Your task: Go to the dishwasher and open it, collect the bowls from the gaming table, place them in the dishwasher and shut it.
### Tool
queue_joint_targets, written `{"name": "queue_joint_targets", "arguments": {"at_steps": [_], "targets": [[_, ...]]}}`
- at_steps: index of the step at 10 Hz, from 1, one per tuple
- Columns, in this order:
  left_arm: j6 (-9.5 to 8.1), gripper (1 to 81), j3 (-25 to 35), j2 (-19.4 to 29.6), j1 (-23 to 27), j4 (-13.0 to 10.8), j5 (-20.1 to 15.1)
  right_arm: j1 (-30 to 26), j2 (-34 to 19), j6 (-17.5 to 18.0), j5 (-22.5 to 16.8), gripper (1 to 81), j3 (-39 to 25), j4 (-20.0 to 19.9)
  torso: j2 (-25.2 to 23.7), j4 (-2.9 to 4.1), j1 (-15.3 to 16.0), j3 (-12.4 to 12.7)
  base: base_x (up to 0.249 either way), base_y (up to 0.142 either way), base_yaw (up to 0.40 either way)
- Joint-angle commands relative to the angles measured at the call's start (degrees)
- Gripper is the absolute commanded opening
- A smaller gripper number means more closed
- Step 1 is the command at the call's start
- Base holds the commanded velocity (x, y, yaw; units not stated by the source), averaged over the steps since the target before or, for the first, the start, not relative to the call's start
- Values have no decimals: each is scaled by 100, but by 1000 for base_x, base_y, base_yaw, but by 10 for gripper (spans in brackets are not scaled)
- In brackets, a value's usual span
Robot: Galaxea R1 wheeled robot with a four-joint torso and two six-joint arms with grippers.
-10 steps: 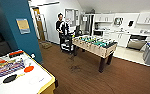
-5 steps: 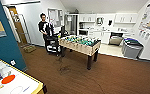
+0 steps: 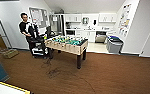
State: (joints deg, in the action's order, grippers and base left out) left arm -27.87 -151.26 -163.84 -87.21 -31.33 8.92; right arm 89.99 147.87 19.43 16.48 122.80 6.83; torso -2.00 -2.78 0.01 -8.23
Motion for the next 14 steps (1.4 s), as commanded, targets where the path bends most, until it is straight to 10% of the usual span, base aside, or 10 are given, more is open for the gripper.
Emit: {"name": "queue_joint_targets", "arguments": {"at_steps": [1, 14], "targets": [[-17, 10, 343, 396, 121, -14, -93, -187, -159, -18, -224, 10, -73, 100, 0, 0, 0, -2, 0, 0, -396], [-17, 10, 360, 413, 121, -14, -75, -178, -168, -27, -189, 10, -46, 117, 0, 0, 0, 0, 0, 0, -164]]}}
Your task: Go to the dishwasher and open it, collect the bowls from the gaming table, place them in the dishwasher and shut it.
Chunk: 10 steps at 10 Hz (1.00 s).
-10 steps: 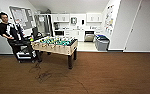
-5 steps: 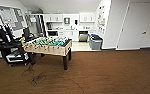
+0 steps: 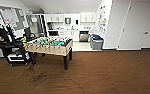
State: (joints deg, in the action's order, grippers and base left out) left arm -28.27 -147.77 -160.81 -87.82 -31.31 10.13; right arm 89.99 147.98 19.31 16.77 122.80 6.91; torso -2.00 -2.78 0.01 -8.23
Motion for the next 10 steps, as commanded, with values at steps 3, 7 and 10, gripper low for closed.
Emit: {"name": "queue_joint_targets", "arguments": {"at_steps": [3, 7, 10], "targets": [[23, 10, 12, 101, 190, -16, -196, -178, -170, -15, -218, 10, -46, 109, 0, 0, 0, 0, 0, 0, 0], [23, 10, 12, 93, 182, -7, -196, -161, -170, -41, -210, 10, -73, 126, -4, 0, -1, 2, 60, 0, 0], [23, 10, 12, 92, 182, -7, -196, -152, -170, -41, -174, 10, -90, 161, 0, 0, 0, 2, 82, 0, 0]]}}
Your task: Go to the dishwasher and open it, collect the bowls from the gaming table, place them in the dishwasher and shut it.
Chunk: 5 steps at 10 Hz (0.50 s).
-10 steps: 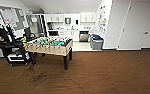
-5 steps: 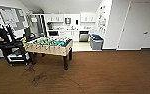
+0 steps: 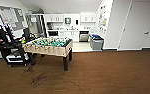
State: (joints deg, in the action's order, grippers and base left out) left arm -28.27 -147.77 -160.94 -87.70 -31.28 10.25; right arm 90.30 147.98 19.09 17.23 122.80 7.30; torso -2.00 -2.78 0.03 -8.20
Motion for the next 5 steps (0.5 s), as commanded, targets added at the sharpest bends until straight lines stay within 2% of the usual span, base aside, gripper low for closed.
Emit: {"name": "queue_joint_targets", "arguments": {"at_steps": [1, 2, 3, 5], "targets": [[23, 10, 12, 105, 169, -10, -208, -182, -170, -19, -220, 10, -99, 131, 0, 0, 0, 0, 82, 0, 0], [23, 10, 12, 105, 169, -10, -208, -182, -170, -19, -220, 10, -99, 131, 0, 0, 0, 0, 82, 0, 0], [23, 10, 12, 105, 169, -10, -208, -183, -170, -19, -220, 10, -107, 131, 0, 0, -2, 302, 81, 0, 0], [23, 10, 12, 114, 161, -10, -199, -182, -187, -19, -228, 10, -108, 131, 0, 0, 2, 484, 82, 0, 0]]}}
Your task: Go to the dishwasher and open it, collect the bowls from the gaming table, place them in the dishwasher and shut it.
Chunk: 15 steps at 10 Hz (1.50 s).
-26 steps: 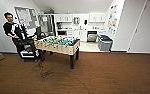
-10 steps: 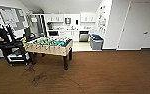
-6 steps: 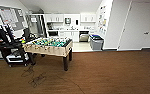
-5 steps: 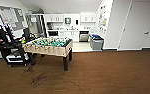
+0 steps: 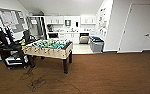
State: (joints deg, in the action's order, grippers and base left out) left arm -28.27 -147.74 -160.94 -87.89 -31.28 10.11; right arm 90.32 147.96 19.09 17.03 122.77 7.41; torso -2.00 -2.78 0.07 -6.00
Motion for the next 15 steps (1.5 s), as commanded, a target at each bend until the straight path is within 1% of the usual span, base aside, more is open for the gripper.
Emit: {"name": "queue_joint_targets", "arguments": {"at_steps": [1, 3, 4, 5, 7, 15], "targets": [[23, 10, 8, 114, 181, -10, -184, -185, -185, -19, -200, 10, -114, 129, 0, 0, 0, 403, 81, 0, 0], [23, 10, 8, 114, 188, -10, -184, -185, -185, -19, -200, 10, -123, 120, 0, 0, -5, 821, 82, 0, 0], [23, 10, 8, 114, 189, -10, -184, -185, -185, -19, -200, 10, -123, 120, 0, 0, -5, 675, 85, 0, 0], [23, 10, 8, 123, 180, -10, -124, -185, -185, -19, -200, 10, -123, 120, -2, 0, -7, 673, 94, 0, 0], [23, 10, 8, 123, 181, -10, -115, -185, -177, -19, -208, 10, -123, 120, -11, 0, -7, 780, 112, 0, 0], [23, 10, 8, 114, 180, -10, -114, -159, -167, -11, -200, 10, -114, 120, -11, 0, -7, 769, 113, 0, 0]]}}
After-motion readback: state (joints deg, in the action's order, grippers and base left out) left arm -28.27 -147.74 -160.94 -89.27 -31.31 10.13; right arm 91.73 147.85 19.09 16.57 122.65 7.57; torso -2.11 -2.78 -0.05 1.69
